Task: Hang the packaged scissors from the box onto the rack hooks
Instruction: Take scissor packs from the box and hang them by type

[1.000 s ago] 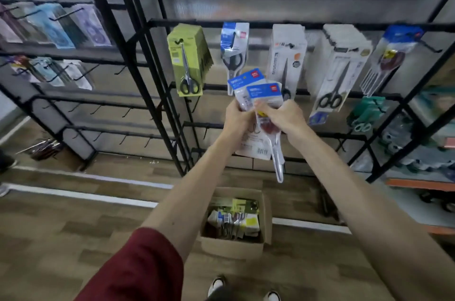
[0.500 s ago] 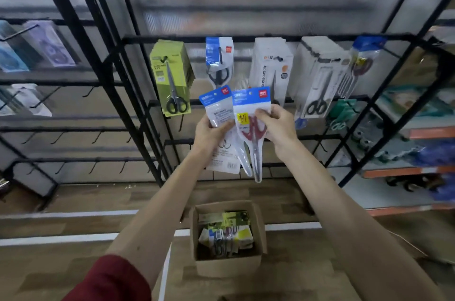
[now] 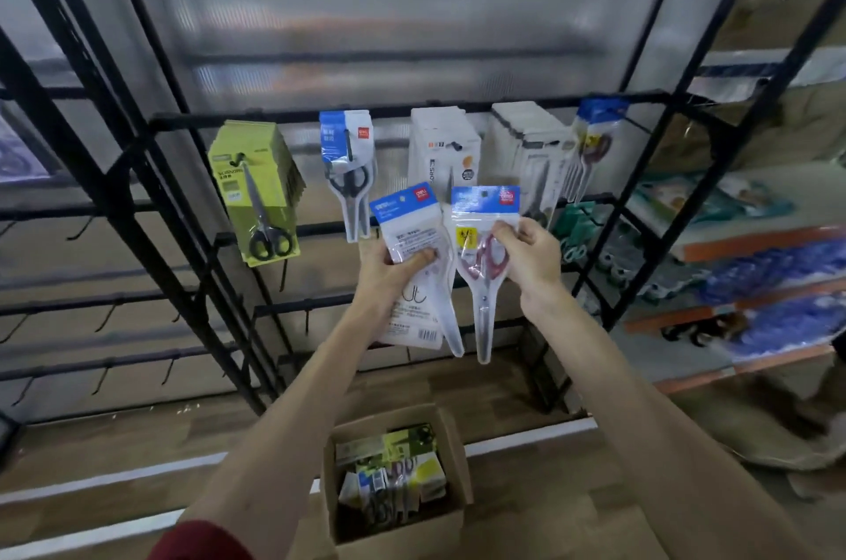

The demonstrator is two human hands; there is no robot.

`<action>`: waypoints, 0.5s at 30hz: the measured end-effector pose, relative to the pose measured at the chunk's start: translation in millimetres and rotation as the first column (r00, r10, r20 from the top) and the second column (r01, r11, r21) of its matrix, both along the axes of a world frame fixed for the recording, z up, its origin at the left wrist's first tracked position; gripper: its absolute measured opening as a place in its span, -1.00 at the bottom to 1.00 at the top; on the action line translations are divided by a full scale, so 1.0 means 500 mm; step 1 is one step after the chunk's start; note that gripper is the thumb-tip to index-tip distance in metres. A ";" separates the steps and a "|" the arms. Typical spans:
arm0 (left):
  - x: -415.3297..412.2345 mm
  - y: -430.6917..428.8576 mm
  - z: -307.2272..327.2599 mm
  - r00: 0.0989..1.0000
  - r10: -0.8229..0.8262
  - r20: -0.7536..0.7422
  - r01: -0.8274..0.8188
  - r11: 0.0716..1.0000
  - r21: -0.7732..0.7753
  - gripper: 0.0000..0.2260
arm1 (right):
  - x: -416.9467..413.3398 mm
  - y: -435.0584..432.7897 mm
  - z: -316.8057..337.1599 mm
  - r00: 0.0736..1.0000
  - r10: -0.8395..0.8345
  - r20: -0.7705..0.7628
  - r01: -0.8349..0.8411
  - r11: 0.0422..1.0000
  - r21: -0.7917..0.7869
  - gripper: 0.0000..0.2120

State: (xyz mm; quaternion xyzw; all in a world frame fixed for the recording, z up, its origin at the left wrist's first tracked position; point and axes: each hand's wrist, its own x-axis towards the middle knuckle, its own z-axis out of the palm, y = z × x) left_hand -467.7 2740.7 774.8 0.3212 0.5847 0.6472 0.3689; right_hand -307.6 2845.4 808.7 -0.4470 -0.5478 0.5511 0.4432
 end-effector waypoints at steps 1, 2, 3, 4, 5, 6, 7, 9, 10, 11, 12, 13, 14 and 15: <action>0.015 0.018 0.006 1.000 -0.023 -0.005 0.023 1.000 0.002 -0.77 | 0.017 0.015 0.003 1.000 -0.021 0.010 0.021 1.000 0.012 -0.90; 0.031 0.036 0.010 0.999 -0.043 -0.009 0.043 0.999 0.001 -0.75 | 0.036 0.030 0.005 0.999 -0.041 0.017 0.041 0.999 0.019 -0.89; 0.047 0.056 0.013 0.998 -0.061 -0.015 0.061 0.998 -0.002 -0.73 | 0.055 0.045 0.008 0.998 -0.058 0.018 0.057 0.998 0.023 -0.89; 0.063 0.077 0.015 0.997 -0.074 -0.020 0.074 0.997 -0.006 -0.71 | 0.076 0.060 0.010 0.997 -0.074 0.016 0.074 0.997 0.026 -0.89; 0.079 0.098 0.016 0.996 -0.083 -0.025 0.083 0.997 -0.010 -0.71 | 0.099 0.076 0.011 0.996 -0.092 0.021 0.092 0.995 0.026 -0.90; 0.096 0.120 0.017 0.996 -0.089 -0.029 0.089 0.996 -0.011 -0.71 | 0.121 0.093 0.012 0.993 -0.112 0.027 0.111 0.993 0.028 -0.90; 0.114 0.144 0.018 0.995 -0.096 -0.032 0.096 0.995 -0.010 -0.71 | 0.144 0.112 0.013 0.991 -0.129 0.032 0.128 0.991 0.031 -0.91; 0.155 0.192 0.017 0.994 -0.107 -0.035 0.107 0.994 -0.007 -0.71 | 0.188 0.157 0.011 0.988 -0.151 0.036 0.150 0.988 0.027 -0.92; 0.175 0.219 0.017 0.993 -0.106 -0.044 0.105 0.994 -0.014 -0.74 | 0.210 0.183 0.009 0.987 -0.155 0.043 0.154 0.988 0.023 -0.93; 0.197 0.246 0.015 0.993 -0.102 -0.055 0.101 0.995 -0.022 -0.77 | 0.232 0.209 0.007 0.986 -0.156 0.055 0.155 0.988 0.022 -0.93; 0.218 0.274 0.013 0.994 -0.094 -0.059 0.093 0.995 -0.029 -0.78 | 0.252 0.239 0.003 0.985 -0.157 0.065 0.156 0.988 0.017 -0.89; 0.241 0.301 0.012 0.995 -0.086 -0.052 0.085 0.996 -0.032 -0.79 | 0.272 0.270 0.000 0.986 -0.150 0.074 0.150 0.989 0.009 -0.86; 0.263 0.327 0.011 0.996 -0.077 -0.041 0.075 0.996 -0.039 -0.78 | 0.290 0.300 -0.003 0.987 -0.139 0.078 0.138 0.990 0.007 -0.85; 0.283 0.353 0.009 0.997 -0.064 -0.035 0.063 0.997 -0.050 -0.76 | 0.306 0.328 -0.005 0.989 -0.125 0.083 0.124 0.992 0.008 -0.86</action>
